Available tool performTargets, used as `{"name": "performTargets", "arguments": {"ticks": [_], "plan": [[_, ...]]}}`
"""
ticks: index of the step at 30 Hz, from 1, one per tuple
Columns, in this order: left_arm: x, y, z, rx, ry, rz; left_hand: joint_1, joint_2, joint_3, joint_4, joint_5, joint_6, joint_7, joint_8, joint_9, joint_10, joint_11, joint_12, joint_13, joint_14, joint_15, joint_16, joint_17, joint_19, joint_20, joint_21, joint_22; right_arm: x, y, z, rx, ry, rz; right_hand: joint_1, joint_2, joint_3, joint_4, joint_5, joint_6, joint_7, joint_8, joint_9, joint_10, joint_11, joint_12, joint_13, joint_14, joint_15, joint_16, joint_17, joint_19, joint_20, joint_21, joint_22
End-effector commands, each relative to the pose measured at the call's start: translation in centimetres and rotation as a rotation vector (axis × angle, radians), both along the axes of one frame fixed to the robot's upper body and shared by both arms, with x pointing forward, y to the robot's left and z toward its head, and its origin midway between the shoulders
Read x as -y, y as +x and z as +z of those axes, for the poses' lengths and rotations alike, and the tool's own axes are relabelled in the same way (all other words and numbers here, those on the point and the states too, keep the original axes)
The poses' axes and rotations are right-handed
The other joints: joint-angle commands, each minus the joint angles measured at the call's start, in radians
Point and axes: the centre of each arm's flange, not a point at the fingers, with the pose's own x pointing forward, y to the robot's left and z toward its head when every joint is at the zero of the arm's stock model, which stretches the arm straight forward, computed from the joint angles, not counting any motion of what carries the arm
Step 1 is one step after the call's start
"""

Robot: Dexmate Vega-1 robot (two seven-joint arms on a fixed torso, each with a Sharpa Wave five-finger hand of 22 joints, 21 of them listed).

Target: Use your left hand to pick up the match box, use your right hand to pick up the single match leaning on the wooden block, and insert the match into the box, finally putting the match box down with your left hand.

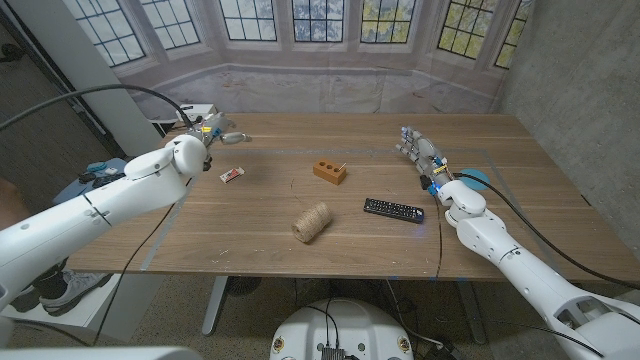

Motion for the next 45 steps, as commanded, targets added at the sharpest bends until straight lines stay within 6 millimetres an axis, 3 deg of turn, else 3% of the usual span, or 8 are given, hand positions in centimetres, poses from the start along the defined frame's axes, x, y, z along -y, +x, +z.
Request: {"name": "performTargets", "arguments": {"ticks": [1,10,22,29,45], "plan": [[-0.5,-0.6,0.9,-0.018,0.084,0.115,-0.011,-0.003,-0.007,0.001,0.006,0.02,-0.002,0.008,0.004,-0.188,0.006,0.006,0.003,-0.267,0.006,0.007,0.002,-0.138,0.001,0.0,0.002,0.0,0.7,0.2,-0.013,-0.006,0.008,0.009,0.0,0.003,-0.005,0.0,0.0,0.007,0.003,0.006,0.0,0.01,0.0,0.004,0.004,0.007,0.008,0.004,0.014,-0.002,0.006,0.001],[-0.5,-0.8,1.5,-0.045,0.182,0.209,-0.033,-0.017,-0.026,0.008,0.002,0.023,0.001,0.001,0.004,-0.198,0.009,0.005,0.001,-0.275,0.004,0.009,0.002,-0.162,0.004,0.003,0.002,0.0,0.9,0.0,-0.022,-0.005,0.015,0.01,-0.001,0.003,-0.008,-0.001,0.003,0.011,0.003,0.006,-0.003,0.019,0.001,0.004,0.002,0.01,0.007,0.004,0.014,-0.001,0.006,0.001],[-0.7,-0.1,2.0,-0.043,0.266,0.302,-0.07,-0.026,-0.053,0.016,-0.003,0.165,-0.034,0.032,0.004,-0.13,-0.013,0.029,-0.001,-0.247,-0.009,0.019,0.0,-0.154,0.008,0.018,0.001,-0.4,1.4,0.2,-0.029,-0.013,0.018,0.001,-0.003,-0.001,-0.005,-0.001,0.014,0.026,0.007,0.006,-0.006,0.029,0.001,0.005,0.002,0.018,0.009,0.006,0.014,0.001,0.006,0.001],[-0.6,0.6,2.6,-0.067,0.303,0.344,-0.075,-0.032,-0.06,0.013,-0.005,0.2,-0.042,0.037,0.003,-0.107,-0.018,0.033,-0.002,-0.23,-0.008,0.022,0.0,-0.142,0.01,0.022,0.001,-0.6,1.8,0.3,-0.034,-0.013,0.02,0.002,-0.004,-0.001,-0.008,-0.001,0.022,0.035,0.008,0.006,-0.003,0.036,0.003,0.005,0.003,0.022,0.009,0.006,0.015,0.003,0.006,0.001],[-0.2,2.3,3.0,-0.126,0.387,0.393,-0.071,-0.055,-0.069,-0.001,-0.007,0.189,-0.023,0.023,0.003,-0.094,-0.011,0.032,-0.003,-0.208,-0.012,0.024,0.0,-0.121,0.01,0.028,0.0,-0.8,2.3,0.3,-0.039,0.007,0.018,0.008,-0.006,0.001,-0.018,0.0,0.033,0.042,0.01,0.005,-0.003,0.045,0.004,0.005,0.004,0.028,0.008,0.003,0.016,0.004,0.007,0.001]]}}
